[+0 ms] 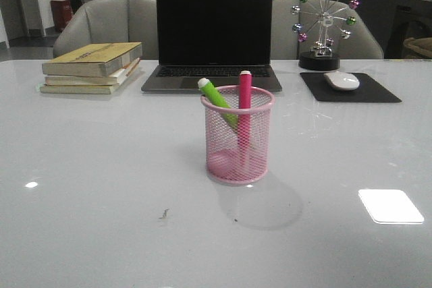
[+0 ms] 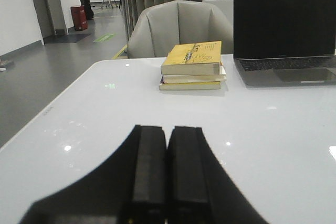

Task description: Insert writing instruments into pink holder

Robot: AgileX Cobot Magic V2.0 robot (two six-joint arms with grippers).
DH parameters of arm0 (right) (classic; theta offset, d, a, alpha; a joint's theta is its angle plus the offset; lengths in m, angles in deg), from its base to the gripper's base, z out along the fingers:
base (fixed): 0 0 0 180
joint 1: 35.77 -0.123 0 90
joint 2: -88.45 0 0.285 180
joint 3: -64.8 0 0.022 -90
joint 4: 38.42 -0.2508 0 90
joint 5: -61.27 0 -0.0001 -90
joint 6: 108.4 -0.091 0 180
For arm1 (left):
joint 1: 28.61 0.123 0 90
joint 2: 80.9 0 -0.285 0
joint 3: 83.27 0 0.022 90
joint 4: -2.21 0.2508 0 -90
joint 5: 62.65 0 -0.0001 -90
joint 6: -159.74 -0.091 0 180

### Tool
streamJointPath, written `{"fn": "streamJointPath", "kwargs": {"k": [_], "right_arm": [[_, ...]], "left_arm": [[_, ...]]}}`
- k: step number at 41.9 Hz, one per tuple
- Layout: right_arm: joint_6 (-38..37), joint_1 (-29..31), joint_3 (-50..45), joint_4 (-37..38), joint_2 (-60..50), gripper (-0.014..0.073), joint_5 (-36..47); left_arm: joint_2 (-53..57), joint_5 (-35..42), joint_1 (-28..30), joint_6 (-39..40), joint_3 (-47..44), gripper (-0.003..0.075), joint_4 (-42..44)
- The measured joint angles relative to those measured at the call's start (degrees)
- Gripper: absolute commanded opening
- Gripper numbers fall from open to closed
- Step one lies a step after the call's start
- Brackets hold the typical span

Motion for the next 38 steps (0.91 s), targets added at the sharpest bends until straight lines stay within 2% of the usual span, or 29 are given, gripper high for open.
{"fn": "streamJointPath", "kwargs": {"k": [14, 38], "right_arm": [[0.00, 0.00, 0.00, 0.00, 0.00, 0.0057, 0.00], [0.00, 0.00, 0.00, 0.00, 0.00, 0.0057, 0.00]], "left_arm": [[0.00, 4.30, -0.23, 0.37, 0.00, 0.0091, -0.35], [0.00, 4.94, -1.06, 0.50, 0.00, 0.0091, -1.07]]}}
